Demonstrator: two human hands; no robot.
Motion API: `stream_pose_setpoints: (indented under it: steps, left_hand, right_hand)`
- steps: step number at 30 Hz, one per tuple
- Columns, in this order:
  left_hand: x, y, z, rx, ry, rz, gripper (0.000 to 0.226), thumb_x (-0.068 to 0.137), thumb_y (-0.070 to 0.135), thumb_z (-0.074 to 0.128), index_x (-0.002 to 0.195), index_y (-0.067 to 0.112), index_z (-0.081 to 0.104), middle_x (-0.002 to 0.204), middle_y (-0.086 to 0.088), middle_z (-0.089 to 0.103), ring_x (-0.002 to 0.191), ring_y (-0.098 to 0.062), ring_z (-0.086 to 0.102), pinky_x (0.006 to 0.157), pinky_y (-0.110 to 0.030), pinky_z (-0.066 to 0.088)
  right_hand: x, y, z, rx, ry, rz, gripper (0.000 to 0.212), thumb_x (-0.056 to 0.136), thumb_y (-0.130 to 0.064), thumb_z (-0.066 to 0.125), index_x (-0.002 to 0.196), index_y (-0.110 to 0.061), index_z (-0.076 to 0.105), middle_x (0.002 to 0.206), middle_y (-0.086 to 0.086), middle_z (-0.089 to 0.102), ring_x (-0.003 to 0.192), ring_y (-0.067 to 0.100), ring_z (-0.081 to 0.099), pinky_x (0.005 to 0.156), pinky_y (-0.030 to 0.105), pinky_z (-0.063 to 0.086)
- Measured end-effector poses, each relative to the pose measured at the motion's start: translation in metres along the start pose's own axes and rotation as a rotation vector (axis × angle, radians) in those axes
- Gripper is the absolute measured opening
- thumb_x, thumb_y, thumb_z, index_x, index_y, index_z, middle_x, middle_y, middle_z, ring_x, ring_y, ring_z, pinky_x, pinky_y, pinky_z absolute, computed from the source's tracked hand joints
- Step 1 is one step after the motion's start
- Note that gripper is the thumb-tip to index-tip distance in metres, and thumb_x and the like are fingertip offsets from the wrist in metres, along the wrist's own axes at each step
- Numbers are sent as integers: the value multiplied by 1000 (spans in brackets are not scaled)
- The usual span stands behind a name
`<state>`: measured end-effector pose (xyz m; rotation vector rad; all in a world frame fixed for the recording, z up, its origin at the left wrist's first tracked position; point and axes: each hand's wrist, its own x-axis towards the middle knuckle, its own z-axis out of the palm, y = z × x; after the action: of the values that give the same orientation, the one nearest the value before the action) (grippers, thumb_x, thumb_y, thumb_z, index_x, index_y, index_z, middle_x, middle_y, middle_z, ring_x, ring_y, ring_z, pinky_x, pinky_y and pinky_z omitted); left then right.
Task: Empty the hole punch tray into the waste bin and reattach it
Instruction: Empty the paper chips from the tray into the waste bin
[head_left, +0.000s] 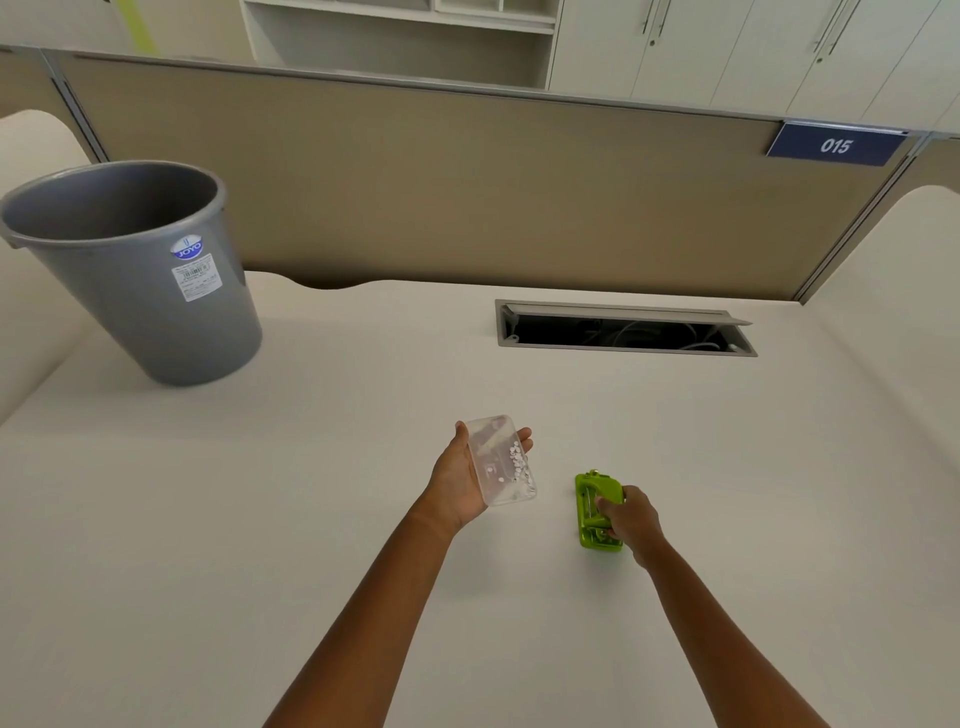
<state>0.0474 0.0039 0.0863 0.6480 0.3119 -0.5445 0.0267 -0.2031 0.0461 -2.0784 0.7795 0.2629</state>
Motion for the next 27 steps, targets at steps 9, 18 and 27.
stream_pose_setpoints:
  steps: [9,18,27]
  left_hand:
    - [-3,3,3,5,-4,-18,57,98,48,15,106,11,57,79,-12,77,77,-21,74,82,-38,45]
    - [-7,11,6,5,-30,-35,64,96,51,7,110,11,55,80,-6,78,93,-27,61,89,-50,39]
    - [-27,54,-9,93,143,103,47,99,40,22,115,6,52,98,-12,60,88,-24,58,84,-38,44]
  right_hand:
    - [-20,-20,-9,-67,143,-122,48,86,-21,60,128,0,48,128,25,51,120,38,49,98,39,39]
    - [-74,-94,13,535,-523,-91,23,95,-19,46,84,-6,62,77,11,65,60,15,67,55,19,56]
    - [-83,-133,35,672,-649,-42,18,90,1,48,79,2,61,55,5,71,45,11,68,45,19,55]
